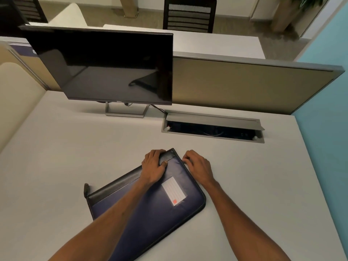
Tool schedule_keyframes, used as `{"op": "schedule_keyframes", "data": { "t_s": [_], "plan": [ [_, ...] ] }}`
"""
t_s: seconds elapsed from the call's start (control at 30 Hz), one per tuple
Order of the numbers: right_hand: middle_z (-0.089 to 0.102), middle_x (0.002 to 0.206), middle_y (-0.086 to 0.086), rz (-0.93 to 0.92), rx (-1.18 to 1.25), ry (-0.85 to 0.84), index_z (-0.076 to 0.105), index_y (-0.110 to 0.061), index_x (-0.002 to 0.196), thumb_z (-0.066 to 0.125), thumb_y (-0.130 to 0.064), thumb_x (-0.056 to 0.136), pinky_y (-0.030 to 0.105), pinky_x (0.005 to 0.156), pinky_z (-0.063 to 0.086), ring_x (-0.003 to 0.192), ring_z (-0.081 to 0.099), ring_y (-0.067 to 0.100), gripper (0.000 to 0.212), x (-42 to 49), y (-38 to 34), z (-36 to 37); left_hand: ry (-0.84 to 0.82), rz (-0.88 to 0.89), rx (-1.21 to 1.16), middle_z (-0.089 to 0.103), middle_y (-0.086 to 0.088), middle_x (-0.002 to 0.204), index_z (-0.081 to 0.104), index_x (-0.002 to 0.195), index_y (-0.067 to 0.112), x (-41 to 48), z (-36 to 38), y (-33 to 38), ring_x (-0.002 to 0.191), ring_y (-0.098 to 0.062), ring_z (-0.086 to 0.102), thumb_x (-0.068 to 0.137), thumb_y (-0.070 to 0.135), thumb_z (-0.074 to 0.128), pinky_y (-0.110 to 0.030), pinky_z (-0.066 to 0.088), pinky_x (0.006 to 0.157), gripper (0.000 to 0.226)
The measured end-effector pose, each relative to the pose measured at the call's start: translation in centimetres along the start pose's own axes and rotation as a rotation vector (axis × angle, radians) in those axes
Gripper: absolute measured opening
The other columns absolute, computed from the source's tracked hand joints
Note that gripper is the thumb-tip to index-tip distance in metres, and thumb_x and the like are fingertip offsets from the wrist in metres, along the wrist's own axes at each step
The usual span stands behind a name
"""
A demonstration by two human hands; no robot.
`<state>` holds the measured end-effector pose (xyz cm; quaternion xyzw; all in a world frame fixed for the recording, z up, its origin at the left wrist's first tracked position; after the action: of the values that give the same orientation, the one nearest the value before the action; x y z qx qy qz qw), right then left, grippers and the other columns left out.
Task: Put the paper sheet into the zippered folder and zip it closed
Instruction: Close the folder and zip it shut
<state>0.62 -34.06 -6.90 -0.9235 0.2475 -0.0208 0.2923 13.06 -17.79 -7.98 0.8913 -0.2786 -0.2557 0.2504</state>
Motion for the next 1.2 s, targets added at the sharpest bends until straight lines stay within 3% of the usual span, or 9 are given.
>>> {"op": "schedule_keyframes", "data": {
  "t_s": [0.47, 0.63, 0.8, 0.9, 1.03, 1.2],
  "plan": [
    [0.069, 0.116, -0.006, -0.036, -0.131, 0.016, 0.065, -0.02, 0.112, 0.051, -0.033, 0.11, 0.037, 0.087, 0.059, 0.097, 0.07, 0.018, 0.02, 5.0, -2.8, 0.1, -0.002, 0.035, 0.007, 0.051, -0.002, 0.154, 0.05, 0.155, 0.023, 0.1, -0.1, -0.5, 0.144, -0.026, 0.045, 0.102, 0.023, 0.062, -0.044, 0.038, 0.121, 0.055],
    [0.069, 0.128, -0.003, 0.116, -0.054, 0.059, 0.066, -0.02, 0.127, 0.053, -0.029, 0.11, 0.038, 0.097, 0.058, 0.11, 0.07, 0.02, 0.024, 4.3, -2.9, 0.4, -0.018, 0.079, 0.085, 0.045, -0.001, 0.16, 0.04, 0.163, 0.024, -0.4, -0.2, -0.4, 0.149, -0.024, 0.043, 0.111, 0.036, 0.051, -0.044, 0.033, 0.127, 0.055],
    [0.063, 0.146, -0.001, 0.29, 0.037, 0.153, 0.06, -0.019, 0.144, 0.057, -0.019, 0.108, 0.036, 0.105, 0.058, 0.125, 0.069, 0.021, 0.037, 0.3, -3.4, 0.0, -0.076, 0.102, 0.22, 0.023, -0.001, 0.177, 0.018, 0.172, 0.022, -2.3, -0.5, -0.9, 0.165, -0.023, 0.023, 0.115, 0.044, 0.037, -0.051, 0.015, 0.137, 0.064],
    [0.067, 0.14, -0.002, 0.373, 0.07, 0.256, 0.064, -0.02, 0.136, 0.062, -0.027, 0.105, 0.03, 0.093, 0.058, 0.118, 0.071, 0.021, 0.032, -3.6, -3.6, 0.2, -0.073, 0.075, 0.252, 0.015, -0.002, 0.18, 0.015, 0.173, 0.021, -3.7, -1.8, -1.8, 0.168, -0.025, 0.017, 0.116, 0.043, 0.037, -0.052, 0.011, 0.138, 0.065],
    [0.072, 0.11, -0.002, 0.41, -0.027, 0.385, 0.069, -0.02, 0.111, 0.065, -0.034, 0.1, 0.029, 0.073, 0.052, 0.095, 0.071, 0.02, 0.019, -8.5, -4.4, -0.5, -0.027, -0.007, 0.247, 0.012, -0.007, 0.18, 0.024, 0.171, 0.02, -6.0, -4.3, -3.8, 0.166, -0.032, 0.021, 0.113, 0.038, 0.045, -0.054, 0.018, 0.136, 0.064],
    [0.077, 0.093, 0.004, 0.572, -0.156, 0.323, 0.073, -0.015, 0.092, 0.054, -0.045, 0.103, 0.029, 0.068, 0.052, 0.081, 0.074, 0.023, 0.038, -13.1, -3.5, -0.5, -0.024, -0.101, 0.282, 0.028, -0.016, 0.171, 0.035, 0.165, 0.015, -8.9, -6.3, -6.3, 0.157, -0.039, 0.034, 0.113, 0.034, 0.047, -0.057, 0.033, 0.127, 0.057]
  ]
}}
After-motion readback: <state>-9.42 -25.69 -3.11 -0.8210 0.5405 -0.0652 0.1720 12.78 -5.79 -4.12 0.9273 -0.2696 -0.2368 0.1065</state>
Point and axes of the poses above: each hand's wrist, its own x-axis towards the middle knuckle, its own z-axis out of the palm, y = z × x, the point moved 5 cm from there along x, towards the middle knuckle
